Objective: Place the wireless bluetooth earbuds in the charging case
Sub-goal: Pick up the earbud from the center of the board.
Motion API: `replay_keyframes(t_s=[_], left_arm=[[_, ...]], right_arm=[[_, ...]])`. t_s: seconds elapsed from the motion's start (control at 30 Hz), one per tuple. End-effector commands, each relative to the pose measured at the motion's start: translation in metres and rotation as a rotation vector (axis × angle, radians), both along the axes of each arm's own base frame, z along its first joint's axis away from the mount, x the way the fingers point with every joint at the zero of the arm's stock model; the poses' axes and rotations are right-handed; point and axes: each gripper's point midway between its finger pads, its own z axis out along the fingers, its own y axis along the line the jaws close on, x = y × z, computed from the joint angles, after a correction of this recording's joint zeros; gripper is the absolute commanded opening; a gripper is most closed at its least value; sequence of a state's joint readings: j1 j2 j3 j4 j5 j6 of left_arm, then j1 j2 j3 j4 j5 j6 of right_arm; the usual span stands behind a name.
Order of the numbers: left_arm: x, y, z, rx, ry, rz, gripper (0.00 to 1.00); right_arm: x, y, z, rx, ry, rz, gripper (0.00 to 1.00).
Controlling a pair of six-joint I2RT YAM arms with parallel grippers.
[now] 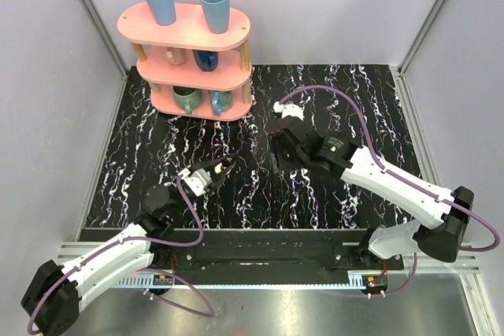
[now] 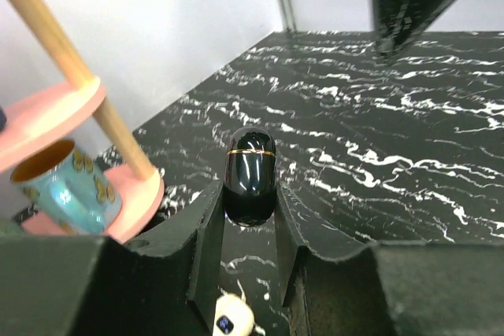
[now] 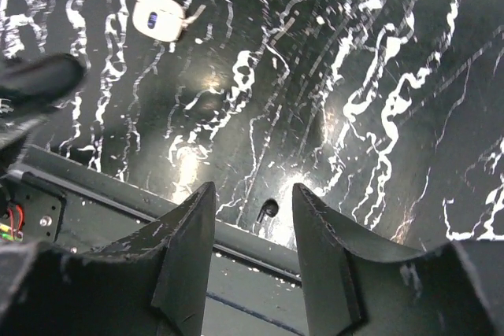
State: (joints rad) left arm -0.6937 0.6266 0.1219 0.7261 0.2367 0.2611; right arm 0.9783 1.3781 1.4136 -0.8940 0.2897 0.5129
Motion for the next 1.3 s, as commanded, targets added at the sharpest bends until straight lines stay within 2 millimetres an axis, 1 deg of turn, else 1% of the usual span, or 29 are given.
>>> replay_keyframes(t_s=[0.0, 0.03, 0.07, 0.1, 0.13, 0.17, 0.2, 0.23, 0.27, 0.3, 0.33, 0.37, 0.4, 0.5, 0.6, 0.63, 0.67, 0.7, 0.73, 0.8, 0.83, 0.9, 0.97, 1.13, 1.23, 1.27], left_arm=[[0.01, 0.02, -0.012, -0.056, 0.054, 0.126, 0.0], [0.008, 0.022, -0.01, -0.068, 0.044, 0.125, 0.0], [0.006, 0.023, -0.011, -0.073, 0.052, 0.123, 0.0], [0.006, 0.025, -0.012, -0.083, 0.056, 0.133, 0.0], [0.004, 0.028, -0.006, -0.103, 0.041, 0.134, 0.0], [0.003, 0.028, -0.007, -0.097, 0.044, 0.132, 0.0], [0.002, 0.029, -0.006, -0.102, 0.04, 0.13, 0.0], [0.0, 0.03, -0.001, -0.117, 0.032, 0.129, 0.0], [0.0, 0.03, -0.002, -0.116, 0.034, 0.128, 0.0], [-0.002, 0.029, -0.001, -0.116, 0.029, 0.119, 0.0], [-0.002, 0.029, 0.0, -0.116, 0.025, 0.116, 0.0], [-0.002, 0.029, 0.0, -0.116, 0.025, 0.116, 0.0], [-0.002, 0.028, 0.0, -0.115, 0.027, 0.111, 0.0], [-0.002, 0.026, -0.003, -0.103, 0.035, 0.105, 0.0], [-0.002, 0.025, -0.002, -0.109, 0.035, 0.102, 0.0], [-0.002, 0.025, -0.002, -0.107, 0.033, 0.1, 0.0], [-0.002, 0.024, -0.002, -0.107, 0.034, 0.098, 0.0], [-0.002, 0.024, -0.001, -0.109, 0.034, 0.096, 0.0], [-0.002, 0.024, -0.001, -0.109, 0.032, 0.096, 0.0], [-0.002, 0.024, 0.001, -0.112, 0.028, 0.096, 0.0], [-0.002, 0.024, 0.001, -0.11, 0.028, 0.095, 0.0], [-0.002, 0.024, 0.0, -0.107, 0.029, 0.094, 0.0], [-0.003, 0.024, 0.0, -0.102, 0.026, 0.094, 0.0], [-0.003, 0.024, 0.0, -0.103, 0.03, 0.093, 0.0], [-0.003, 0.024, 0.0, -0.1, 0.031, 0.092, 0.0], [-0.003, 0.024, -0.001, -0.098, 0.031, 0.092, 0.0]], right_arm=[[0.008, -0.013, -0.032, 0.078, 0.055, -0.163, 0.52], [0.003, -0.01, -0.04, 0.101, 0.098, -0.166, 0.51], [0.002, -0.014, -0.047, 0.098, 0.114, -0.197, 0.51], [-0.005, -0.021, -0.067, 0.076, 0.146, -0.22, 0.51], [-0.009, -0.021, -0.074, 0.111, 0.18, -0.25, 0.52], [-0.012, -0.022, -0.083, 0.125, 0.206, -0.262, 0.52], [-0.017, -0.026, -0.1, 0.125, 0.239, -0.281, 0.5], [-0.022, -0.022, -0.108, 0.151, 0.285, -0.299, 0.5], [-0.023, -0.017, -0.112, 0.173, 0.298, -0.294, 0.5], [-0.029, -0.019, -0.123, 0.162, 0.328, -0.303, 0.5], [-0.034, -0.016, -0.129, 0.168, 0.371, -0.315, 0.5], [-0.034, -0.013, -0.132, 0.178, 0.381, -0.32, 0.49], [-0.037, -0.016, -0.14, 0.171, 0.395, -0.338, 0.5], [-0.036, -0.011, -0.15, 0.225, 0.415, -0.387, 0.49], [-0.038, -0.002, -0.154, 0.243, 0.425, -0.375, 0.48], [-0.036, -0.004, -0.161, 0.211, 0.418, -0.392, 0.48], [-0.036, -0.007, -0.16, 0.177, 0.412, -0.407, 0.48], [-0.04, -0.006, -0.162, 0.147, 0.403, -0.404, 0.48], [-0.04, -0.007, -0.167, 0.114, 0.401, -0.412, 0.49], [-0.045, -0.003, -0.17, 0.09, 0.409, -0.405, 0.48], [-0.045, -0.005, -0.175, 0.059, 0.393, -0.417, 0.48], [-0.048, -0.004, -0.177, 0.042, 0.398, -0.424, 0.48], [-0.056, -0.003, -0.181, 0.013, 0.391, -0.423, 0.48], [-0.059, -0.008, -0.188, -0.046, 0.372, -0.451, 0.48], [-0.061, -0.009, -0.19, -0.086, 0.354, -0.468, 0.47], [-0.065, -0.01, -0.188, -0.105, 0.346, -0.465, 0.47]])
